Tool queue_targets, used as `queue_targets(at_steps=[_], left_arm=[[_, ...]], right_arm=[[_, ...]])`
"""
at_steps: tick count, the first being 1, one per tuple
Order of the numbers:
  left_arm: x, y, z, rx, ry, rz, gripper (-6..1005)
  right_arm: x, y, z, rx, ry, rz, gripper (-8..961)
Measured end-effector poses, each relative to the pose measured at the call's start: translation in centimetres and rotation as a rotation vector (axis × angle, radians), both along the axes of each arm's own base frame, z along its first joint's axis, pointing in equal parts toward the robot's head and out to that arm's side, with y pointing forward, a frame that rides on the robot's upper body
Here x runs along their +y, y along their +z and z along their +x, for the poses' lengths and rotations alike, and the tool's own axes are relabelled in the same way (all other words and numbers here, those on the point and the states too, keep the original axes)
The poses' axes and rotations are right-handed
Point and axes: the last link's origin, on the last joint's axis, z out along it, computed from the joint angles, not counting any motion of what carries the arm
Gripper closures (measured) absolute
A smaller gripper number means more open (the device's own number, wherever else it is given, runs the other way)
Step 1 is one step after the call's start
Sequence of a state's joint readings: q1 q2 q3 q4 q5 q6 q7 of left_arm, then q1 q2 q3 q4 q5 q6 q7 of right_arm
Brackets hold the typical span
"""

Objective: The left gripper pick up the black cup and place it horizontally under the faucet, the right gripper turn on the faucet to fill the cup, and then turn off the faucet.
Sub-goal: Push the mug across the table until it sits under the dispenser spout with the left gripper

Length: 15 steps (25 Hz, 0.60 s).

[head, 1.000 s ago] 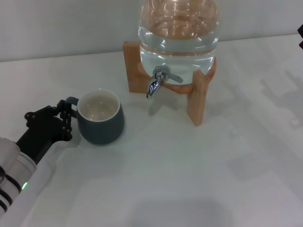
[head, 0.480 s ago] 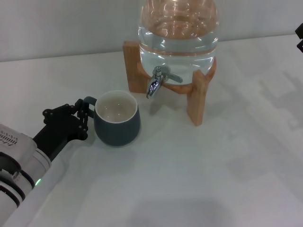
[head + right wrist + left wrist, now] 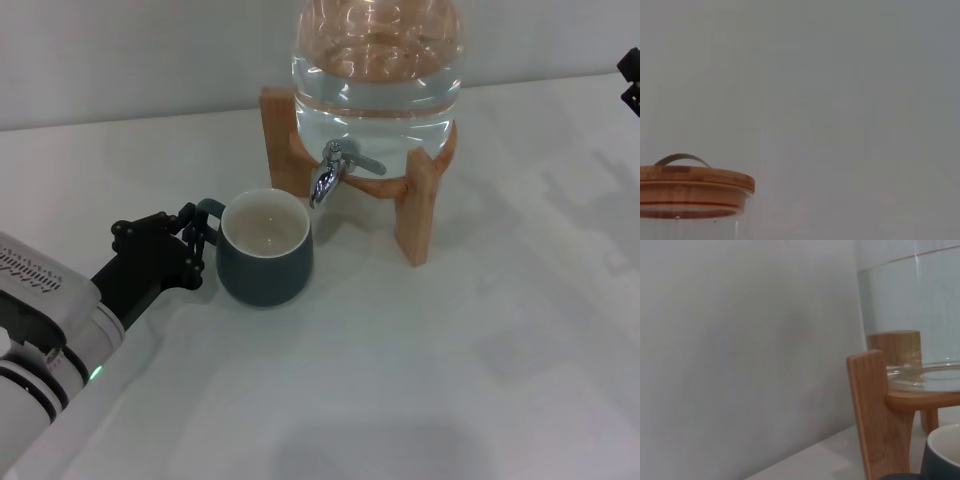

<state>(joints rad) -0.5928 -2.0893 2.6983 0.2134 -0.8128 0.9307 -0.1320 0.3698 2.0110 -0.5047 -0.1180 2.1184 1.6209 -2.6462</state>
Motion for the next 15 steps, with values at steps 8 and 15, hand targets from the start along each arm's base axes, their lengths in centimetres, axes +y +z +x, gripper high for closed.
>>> queue_targets(at_steps=[8, 15], left_arm=[[0.3, -0.3, 0.5, 0.017, -0.021, -0.018, 915], [0.3, -0.6, 1.1, 0.014, -0.040, -0.030, 915]], right_arm=[[0.1, 0.0, -0.1, 0.002, 0.005, -0.001, 96], [0.1, -0.1, -0.2, 0.004, 0.006, -0.004, 96]])
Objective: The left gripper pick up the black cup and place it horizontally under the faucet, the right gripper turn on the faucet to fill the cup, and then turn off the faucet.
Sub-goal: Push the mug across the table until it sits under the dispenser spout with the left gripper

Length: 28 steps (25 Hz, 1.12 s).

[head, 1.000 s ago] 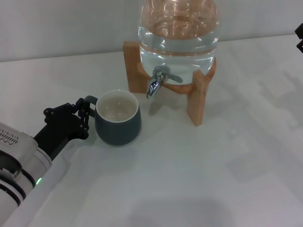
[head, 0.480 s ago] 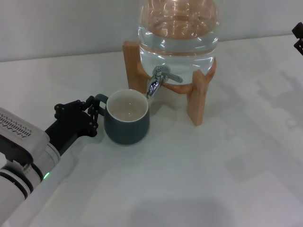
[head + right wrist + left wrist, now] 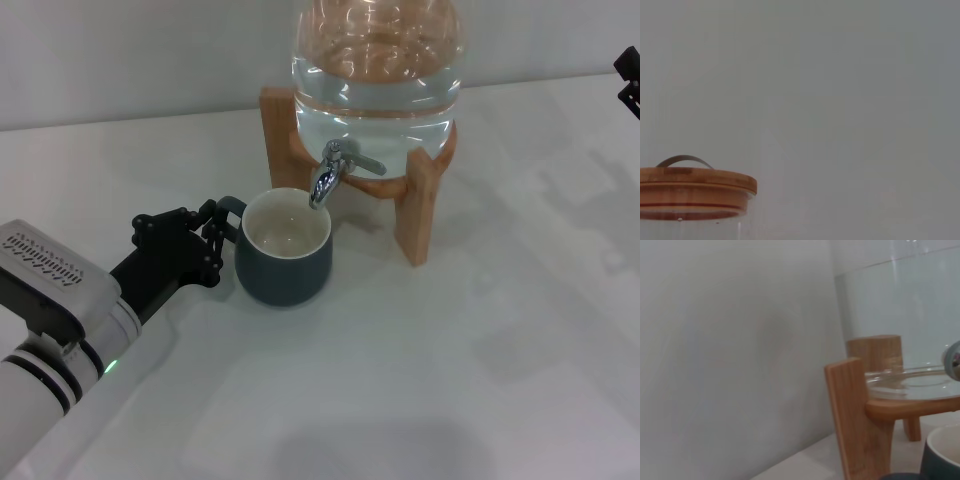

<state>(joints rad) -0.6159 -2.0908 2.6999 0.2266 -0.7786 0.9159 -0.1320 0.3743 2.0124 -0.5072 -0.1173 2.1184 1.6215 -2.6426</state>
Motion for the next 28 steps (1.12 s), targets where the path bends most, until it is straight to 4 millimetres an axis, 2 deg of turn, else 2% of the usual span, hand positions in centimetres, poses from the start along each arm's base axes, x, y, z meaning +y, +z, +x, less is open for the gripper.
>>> queue_targets(at_steps=[8, 28], left_arm=[[-0.1, -0.6, 0.5, 0.017, -0.020, -0.027, 915], [-0.3, -1.1, 0.5, 0.035, -0.014, -0.048, 922]], right_arm=[[0.0, 0.0, -0.1, 0.002, 0.006, 0.001, 96], [-0.1, -0.1, -0.3, -0.004, 0.018, -0.003, 97]])
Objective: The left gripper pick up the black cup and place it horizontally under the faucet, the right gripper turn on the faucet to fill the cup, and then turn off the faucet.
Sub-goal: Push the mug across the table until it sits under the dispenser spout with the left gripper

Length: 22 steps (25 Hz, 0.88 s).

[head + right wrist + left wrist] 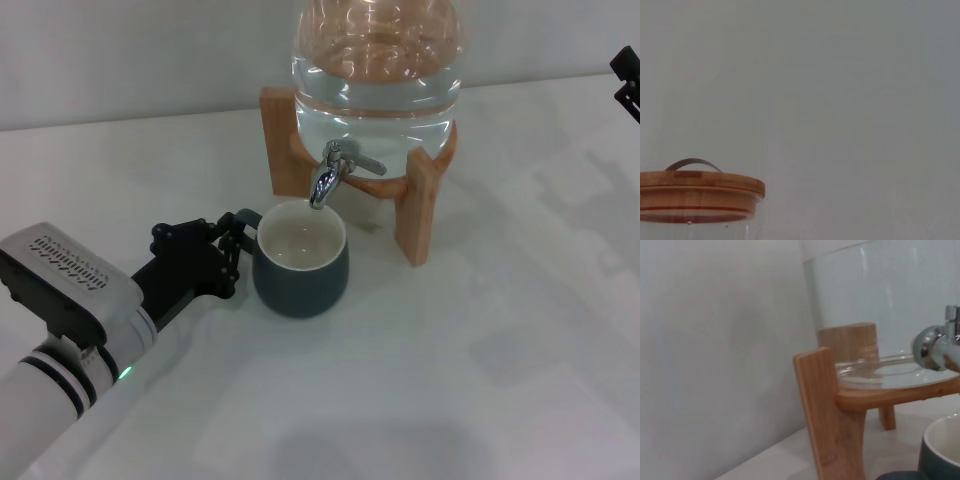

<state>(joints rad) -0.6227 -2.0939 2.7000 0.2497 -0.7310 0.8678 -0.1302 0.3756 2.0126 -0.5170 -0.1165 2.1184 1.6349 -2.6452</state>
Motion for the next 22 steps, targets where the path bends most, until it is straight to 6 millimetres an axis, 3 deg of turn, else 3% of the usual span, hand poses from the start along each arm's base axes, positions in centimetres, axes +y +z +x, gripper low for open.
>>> queue_targets(at_steps=[16, 22], left_arm=[[-0.20, -0.34, 0.48, 0.004, -0.026, -0.018, 869], [-0.25, -0.36, 0.46, 0.004, -0.026, -0.019, 763]], right_arm=[[0.08, -0.01, -0.04, -0.002, 0.001, 0.001, 97], [0.21, -0.01, -0.13, -0.002, 0.002, 0.001, 97]])
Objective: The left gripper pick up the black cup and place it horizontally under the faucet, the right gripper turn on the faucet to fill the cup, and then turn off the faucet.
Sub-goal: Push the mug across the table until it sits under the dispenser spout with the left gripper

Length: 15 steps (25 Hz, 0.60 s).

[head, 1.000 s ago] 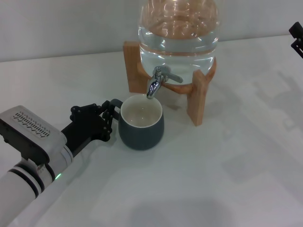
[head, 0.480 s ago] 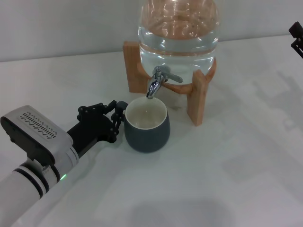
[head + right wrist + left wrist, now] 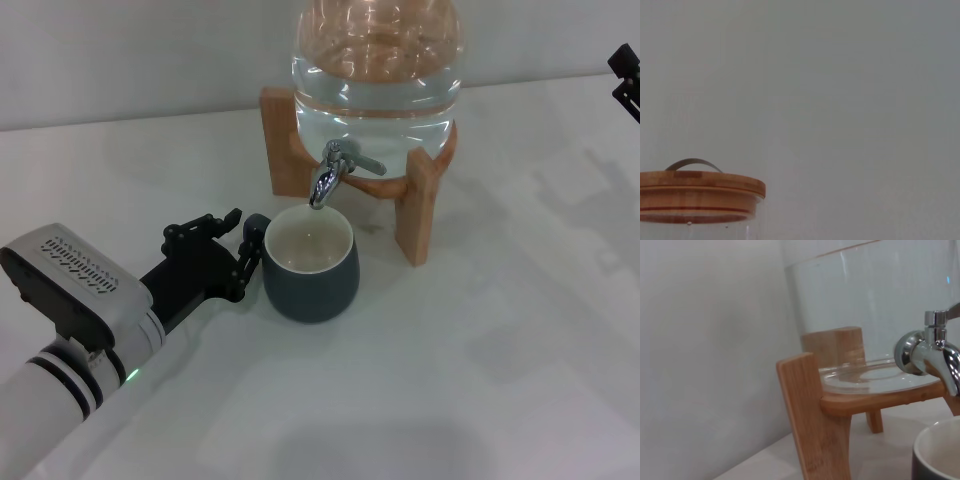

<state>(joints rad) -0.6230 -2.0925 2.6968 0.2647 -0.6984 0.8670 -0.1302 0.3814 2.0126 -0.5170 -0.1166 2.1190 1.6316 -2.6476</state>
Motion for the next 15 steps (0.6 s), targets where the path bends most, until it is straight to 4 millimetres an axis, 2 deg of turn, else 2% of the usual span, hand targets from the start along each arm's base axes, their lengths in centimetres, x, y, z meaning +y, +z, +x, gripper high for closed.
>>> queue_targets(at_steps=[3, 8, 15], left_arm=[[-0.04, 0.00, -0.04, -0.002, 0.003, 0.001, 747], [-0.24, -0.06, -0.21, -0.003, 0.009, -0.001, 576], [-0.40, -0.01, -0.49, -0.006, 0.018, 0.003, 511]], right_arm=[[0.10, 0.01, -0.07, 0.000, 0.001, 0.001, 97], [0.15, 0.03, -0.07, 0.001, 0.000, 0.002, 97], [0.33, 0.01, -0.11, 0.001, -0.002, 0.001, 97]])
